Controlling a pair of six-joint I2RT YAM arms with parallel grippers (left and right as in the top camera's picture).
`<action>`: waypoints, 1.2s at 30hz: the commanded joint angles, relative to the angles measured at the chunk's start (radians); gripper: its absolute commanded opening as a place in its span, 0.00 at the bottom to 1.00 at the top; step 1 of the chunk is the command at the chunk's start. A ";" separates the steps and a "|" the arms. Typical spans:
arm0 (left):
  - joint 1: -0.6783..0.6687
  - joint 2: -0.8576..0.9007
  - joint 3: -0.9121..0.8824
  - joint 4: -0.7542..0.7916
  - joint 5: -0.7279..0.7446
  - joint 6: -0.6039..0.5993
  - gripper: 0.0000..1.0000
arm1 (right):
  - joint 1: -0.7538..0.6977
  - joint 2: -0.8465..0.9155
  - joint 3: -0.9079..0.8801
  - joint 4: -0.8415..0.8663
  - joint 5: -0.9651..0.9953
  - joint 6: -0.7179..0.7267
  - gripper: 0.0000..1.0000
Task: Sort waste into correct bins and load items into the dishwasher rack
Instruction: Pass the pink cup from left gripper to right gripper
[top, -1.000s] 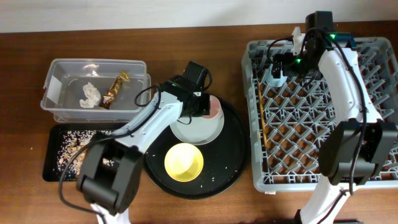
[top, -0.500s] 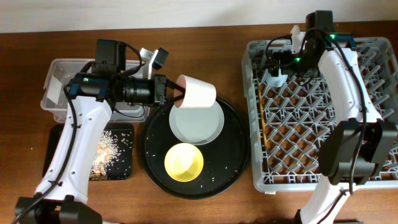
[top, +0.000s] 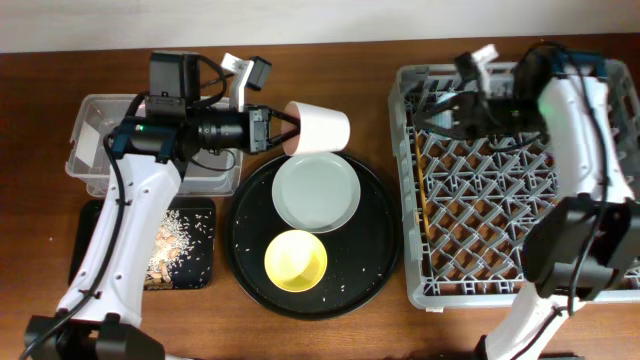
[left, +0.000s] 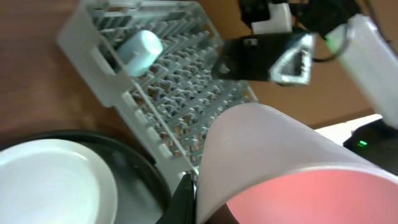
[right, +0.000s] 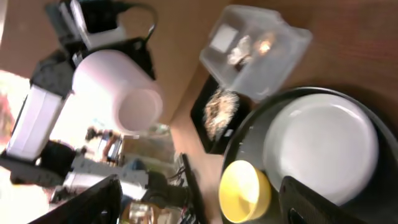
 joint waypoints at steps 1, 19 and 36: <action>-0.021 -0.006 0.010 0.017 -0.059 0.008 0.01 | 0.129 -0.027 0.015 -0.005 -0.059 -0.070 0.80; -0.005 -0.006 0.010 0.082 0.418 -0.172 0.00 | 0.315 -0.178 0.080 0.006 -0.098 -0.196 0.88; -0.075 -0.006 0.010 0.126 0.368 -0.172 0.00 | 0.367 -0.182 0.080 0.095 -0.173 -0.200 0.65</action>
